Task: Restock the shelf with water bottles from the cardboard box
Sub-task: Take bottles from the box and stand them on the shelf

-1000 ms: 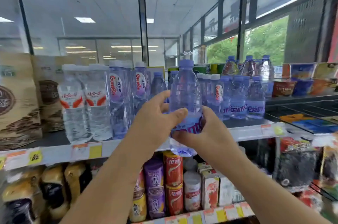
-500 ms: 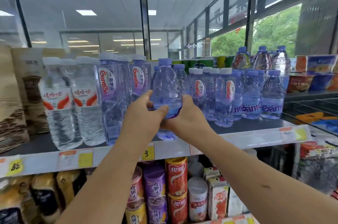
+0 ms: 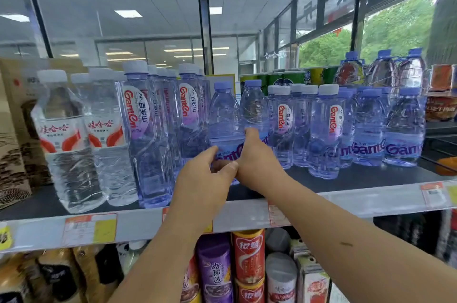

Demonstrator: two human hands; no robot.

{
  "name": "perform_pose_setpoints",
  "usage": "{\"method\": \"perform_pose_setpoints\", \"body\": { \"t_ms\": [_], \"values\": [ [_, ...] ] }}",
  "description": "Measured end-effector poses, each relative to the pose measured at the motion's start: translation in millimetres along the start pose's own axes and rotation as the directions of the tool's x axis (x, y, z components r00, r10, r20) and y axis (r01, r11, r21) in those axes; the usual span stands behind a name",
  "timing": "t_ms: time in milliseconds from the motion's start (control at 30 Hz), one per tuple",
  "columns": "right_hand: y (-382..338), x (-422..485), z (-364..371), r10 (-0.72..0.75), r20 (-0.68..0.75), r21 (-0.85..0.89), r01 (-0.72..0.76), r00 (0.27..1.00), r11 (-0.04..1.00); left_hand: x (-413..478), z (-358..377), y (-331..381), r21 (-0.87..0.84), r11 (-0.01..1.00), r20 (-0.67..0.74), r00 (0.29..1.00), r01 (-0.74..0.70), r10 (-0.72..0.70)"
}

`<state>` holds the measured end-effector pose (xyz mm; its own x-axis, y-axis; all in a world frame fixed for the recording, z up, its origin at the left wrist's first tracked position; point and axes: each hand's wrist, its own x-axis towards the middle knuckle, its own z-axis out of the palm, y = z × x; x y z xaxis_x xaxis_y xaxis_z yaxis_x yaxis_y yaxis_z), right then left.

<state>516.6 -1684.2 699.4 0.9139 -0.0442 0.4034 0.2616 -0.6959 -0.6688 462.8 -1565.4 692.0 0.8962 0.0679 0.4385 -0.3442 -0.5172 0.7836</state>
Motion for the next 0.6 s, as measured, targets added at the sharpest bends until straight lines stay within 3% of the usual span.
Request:
{"method": "perform_pose_setpoints", "body": {
  "t_ms": [600],
  "values": [
    [-15.1, -43.2, -14.2, 0.005, -0.029, -0.019, -0.006, 1.0, 1.0, -24.8, -16.2, 2.4, -0.055, 0.997, 0.053, 0.997, -0.056, 0.059]
  ]
}}
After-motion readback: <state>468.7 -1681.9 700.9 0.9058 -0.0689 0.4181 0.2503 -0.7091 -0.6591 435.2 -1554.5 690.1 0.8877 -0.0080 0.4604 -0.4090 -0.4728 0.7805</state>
